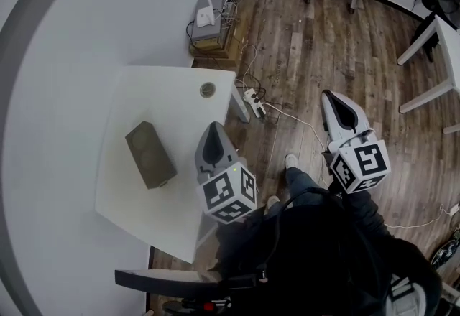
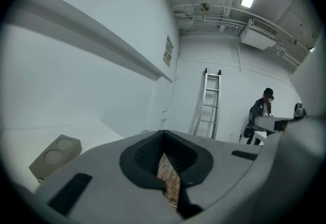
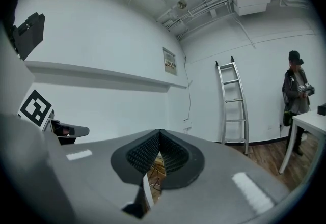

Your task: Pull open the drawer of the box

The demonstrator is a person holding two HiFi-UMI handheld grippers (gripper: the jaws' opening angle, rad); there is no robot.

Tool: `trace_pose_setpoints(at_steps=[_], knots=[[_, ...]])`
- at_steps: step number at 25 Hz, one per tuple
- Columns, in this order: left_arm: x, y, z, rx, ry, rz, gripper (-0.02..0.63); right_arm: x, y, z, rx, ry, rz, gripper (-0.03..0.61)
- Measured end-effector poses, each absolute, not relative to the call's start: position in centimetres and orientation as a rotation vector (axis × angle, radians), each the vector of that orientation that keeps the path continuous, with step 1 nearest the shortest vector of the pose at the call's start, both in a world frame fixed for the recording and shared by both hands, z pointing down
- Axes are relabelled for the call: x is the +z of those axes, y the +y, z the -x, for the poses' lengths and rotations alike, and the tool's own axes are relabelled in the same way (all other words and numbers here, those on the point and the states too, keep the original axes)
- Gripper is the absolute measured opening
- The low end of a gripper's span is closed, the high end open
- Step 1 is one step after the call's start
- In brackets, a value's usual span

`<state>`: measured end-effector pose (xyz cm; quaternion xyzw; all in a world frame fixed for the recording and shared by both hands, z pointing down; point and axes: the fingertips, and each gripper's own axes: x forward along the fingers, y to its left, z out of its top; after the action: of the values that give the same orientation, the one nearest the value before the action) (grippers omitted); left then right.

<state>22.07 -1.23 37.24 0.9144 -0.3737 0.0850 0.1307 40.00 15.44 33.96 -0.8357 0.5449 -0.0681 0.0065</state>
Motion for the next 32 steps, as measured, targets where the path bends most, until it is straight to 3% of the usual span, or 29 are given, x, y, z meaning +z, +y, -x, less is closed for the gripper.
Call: trace_pose_setpoints(at_steps=[8, 16, 32], knots=[[36.1, -4.4, -25.3, 0.232, -1.217, -2.588, -0.003, 32.9, 10.0, -45.0, -0.210, 1.859, 2.515, -0.008], [36.3, -6.0, -23.7, 0.190, -1.437, -2.468, -0.003, 33.6, 4.7, -45.5, -0.206, 2.086, 2.359, -0.008], [37.1, -8.2, -5.9, 0.130, -1.886, -2.080, -0.003, 34.3, -7.5, -30.2, -0.236, 2.563, 1.900, -0.007]])
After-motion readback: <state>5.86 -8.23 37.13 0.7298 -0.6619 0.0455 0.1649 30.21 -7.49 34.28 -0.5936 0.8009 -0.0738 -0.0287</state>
